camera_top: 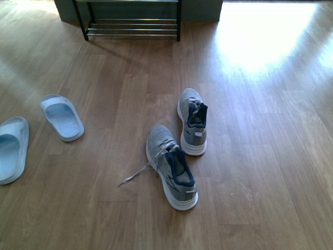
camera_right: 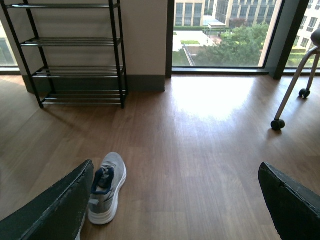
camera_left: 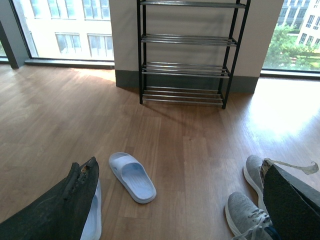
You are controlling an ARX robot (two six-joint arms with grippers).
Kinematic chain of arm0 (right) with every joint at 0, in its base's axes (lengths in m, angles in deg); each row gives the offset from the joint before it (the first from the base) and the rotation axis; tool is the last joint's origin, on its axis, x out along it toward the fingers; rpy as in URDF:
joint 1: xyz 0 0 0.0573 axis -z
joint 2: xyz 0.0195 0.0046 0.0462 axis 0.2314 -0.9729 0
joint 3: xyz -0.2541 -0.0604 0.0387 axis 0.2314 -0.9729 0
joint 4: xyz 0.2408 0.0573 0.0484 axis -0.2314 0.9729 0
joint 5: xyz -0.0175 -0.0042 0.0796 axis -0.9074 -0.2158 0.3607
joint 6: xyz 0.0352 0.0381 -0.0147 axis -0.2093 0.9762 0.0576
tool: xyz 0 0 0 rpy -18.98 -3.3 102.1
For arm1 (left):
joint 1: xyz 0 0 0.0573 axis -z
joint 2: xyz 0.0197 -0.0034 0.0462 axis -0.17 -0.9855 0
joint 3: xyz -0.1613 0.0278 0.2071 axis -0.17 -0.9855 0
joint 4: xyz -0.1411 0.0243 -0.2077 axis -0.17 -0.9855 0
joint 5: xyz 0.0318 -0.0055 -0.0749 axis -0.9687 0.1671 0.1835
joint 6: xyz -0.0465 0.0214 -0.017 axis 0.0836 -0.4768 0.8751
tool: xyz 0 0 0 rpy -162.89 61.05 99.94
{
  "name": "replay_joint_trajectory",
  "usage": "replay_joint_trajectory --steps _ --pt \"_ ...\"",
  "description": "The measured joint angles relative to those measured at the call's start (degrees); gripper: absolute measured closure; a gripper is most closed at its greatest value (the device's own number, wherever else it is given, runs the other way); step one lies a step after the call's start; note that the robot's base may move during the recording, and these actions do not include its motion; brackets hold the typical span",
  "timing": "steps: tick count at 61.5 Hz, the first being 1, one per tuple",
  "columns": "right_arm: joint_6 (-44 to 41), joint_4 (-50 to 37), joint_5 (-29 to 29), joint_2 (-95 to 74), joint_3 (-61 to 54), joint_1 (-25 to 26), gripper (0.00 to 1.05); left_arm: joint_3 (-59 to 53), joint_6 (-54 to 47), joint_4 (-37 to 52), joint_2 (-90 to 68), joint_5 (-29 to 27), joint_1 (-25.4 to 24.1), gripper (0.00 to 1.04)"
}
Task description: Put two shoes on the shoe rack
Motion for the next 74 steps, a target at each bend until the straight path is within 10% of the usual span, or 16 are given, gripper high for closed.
replay_joint_trajectory --steps 17,24,29,48,74 --pt "0.00 0.00 -0.24 -0.02 0.00 0.00 0.09 0.02 0.24 -0.07 -0.07 -0.22 0.07 0.09" --pt "0.00 0.00 -0.24 0.00 0.00 0.00 0.09 3.58 14.12 -7.52 -9.16 -24.55 9.18 0.09" --pt "0.00 0.00 -0.04 -0.02 0.00 0.00 0.09 4.63 23.76 -5.88 -17.03 -30.86 12.24 0.09" --pt "0.00 0.00 -0.07 -0.02 0.00 0.00 0.09 18.86 38.93 19.69 -70.79 -15.41 15.08 0.09" --pt "0.00 0.00 -0.07 -0.02 0.00 0.00 0.09 39.28 40.33 19.58 -123.27 -9.25 18.60 0.09"
